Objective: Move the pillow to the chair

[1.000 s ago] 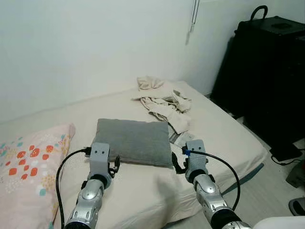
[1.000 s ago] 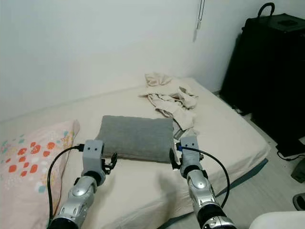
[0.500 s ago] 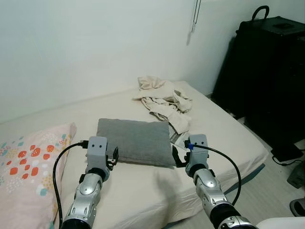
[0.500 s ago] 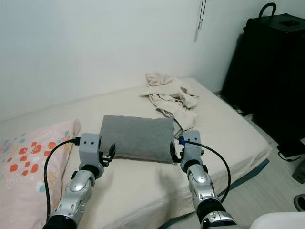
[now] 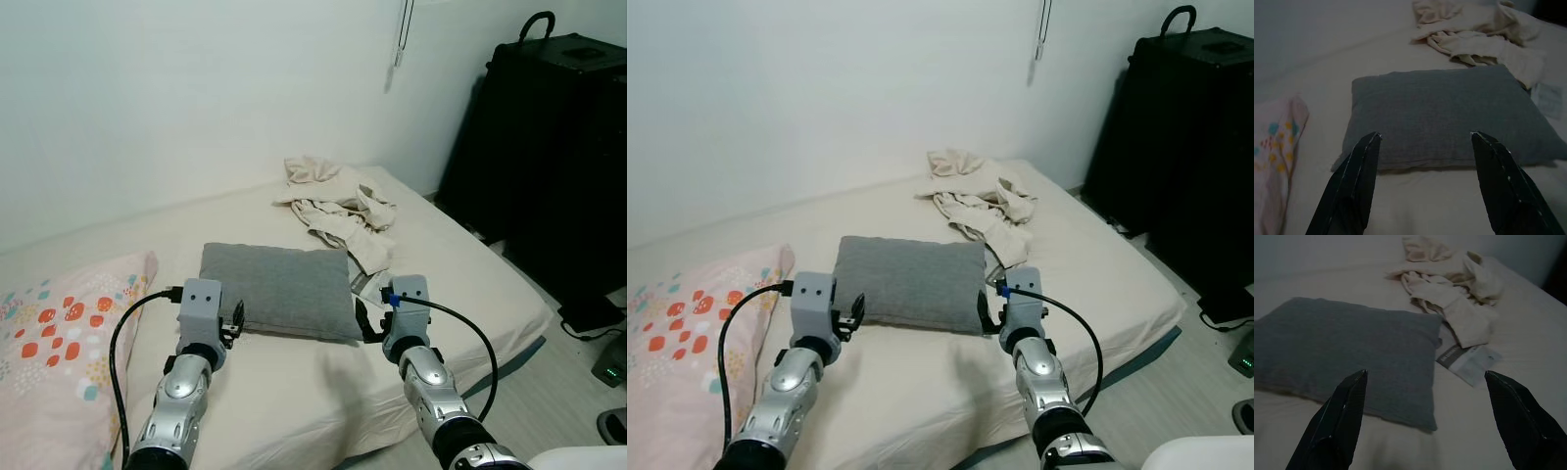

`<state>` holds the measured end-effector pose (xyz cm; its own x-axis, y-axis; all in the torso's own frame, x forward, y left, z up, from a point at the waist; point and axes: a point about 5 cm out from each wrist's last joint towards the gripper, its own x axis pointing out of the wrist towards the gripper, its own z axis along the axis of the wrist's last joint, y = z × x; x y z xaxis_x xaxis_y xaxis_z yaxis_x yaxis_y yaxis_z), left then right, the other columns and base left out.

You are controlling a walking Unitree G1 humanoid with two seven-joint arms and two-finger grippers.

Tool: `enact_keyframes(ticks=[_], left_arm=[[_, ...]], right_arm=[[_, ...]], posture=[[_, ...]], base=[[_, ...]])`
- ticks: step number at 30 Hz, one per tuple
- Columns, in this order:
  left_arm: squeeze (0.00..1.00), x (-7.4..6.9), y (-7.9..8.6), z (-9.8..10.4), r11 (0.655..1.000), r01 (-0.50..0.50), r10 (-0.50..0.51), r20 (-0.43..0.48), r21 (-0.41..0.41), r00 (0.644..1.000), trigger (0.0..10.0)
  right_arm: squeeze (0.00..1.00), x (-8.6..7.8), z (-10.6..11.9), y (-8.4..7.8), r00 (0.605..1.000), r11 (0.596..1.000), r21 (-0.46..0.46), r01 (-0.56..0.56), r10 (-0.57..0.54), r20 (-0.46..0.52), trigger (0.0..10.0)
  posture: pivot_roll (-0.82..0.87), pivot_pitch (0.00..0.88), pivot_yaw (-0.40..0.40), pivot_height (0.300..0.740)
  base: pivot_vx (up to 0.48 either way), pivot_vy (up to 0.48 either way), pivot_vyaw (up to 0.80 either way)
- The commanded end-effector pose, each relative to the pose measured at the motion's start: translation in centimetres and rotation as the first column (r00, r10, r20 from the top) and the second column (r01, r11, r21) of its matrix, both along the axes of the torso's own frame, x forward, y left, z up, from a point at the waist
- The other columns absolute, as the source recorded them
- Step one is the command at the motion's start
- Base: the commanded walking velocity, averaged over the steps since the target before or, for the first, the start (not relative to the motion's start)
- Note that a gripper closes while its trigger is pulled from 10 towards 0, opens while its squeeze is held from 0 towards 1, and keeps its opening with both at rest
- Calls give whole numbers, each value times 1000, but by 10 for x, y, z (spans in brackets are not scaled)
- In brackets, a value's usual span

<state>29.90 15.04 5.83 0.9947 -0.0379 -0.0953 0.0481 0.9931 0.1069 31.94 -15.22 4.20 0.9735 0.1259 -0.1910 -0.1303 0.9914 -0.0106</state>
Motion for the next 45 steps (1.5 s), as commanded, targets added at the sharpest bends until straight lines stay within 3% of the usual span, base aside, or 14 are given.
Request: enact_keyframes(ticks=[1, 5, 26, 34, 39, 45], left_arm=[[0, 0, 1, 0, 999, 9, -8, -4, 39, 1000, 10000], [0, -1, 0, -1, 1000, -3, 4, -7, 27, 1000, 10000], [0, -4, -2, -2, 999, 6, -6, -8, 34, 1000, 10000], [0, -4, -2, -2, 999, 8, -7, -9, 35, 1000, 10000], [0, -4, -2, -2, 999, 7, -7, -14, 39, 1000, 10000], [0, -4, -1, -3, 999, 2, -1, -17, 37, 1000, 10000]], right_arm=[[0, 1, 3, 3, 1000, 1000, 22, -9, 8, 16, 10000], [0, 1, 2, 4, 1000, 1000, -8, -24, 24, 9, 10000], [0, -1, 3, 5, 998, 998, -46, -46, 48, 35, 10000], [0, 1, 8, 3, 997, 1000, 14, -24, 23, 70, 10000], [0, 2, 10, 7, 995, 998, -29, -64, 66, 73, 10000], [0, 2, 9, 8, 996, 997, -29, -68, 70, 60, 10000]], posture=[[36, 37, 16, 696], [34, 39, 8, 677], [32, 47, 10, 677], [32, 45, 12, 677], [30, 43, 12, 677], [31, 41, 12, 705]], base=[[0, 0, 0], [0, 0, 0], [0, 0, 0], [0, 0, 0], [0, 0, 0], [0, 0, 0]])
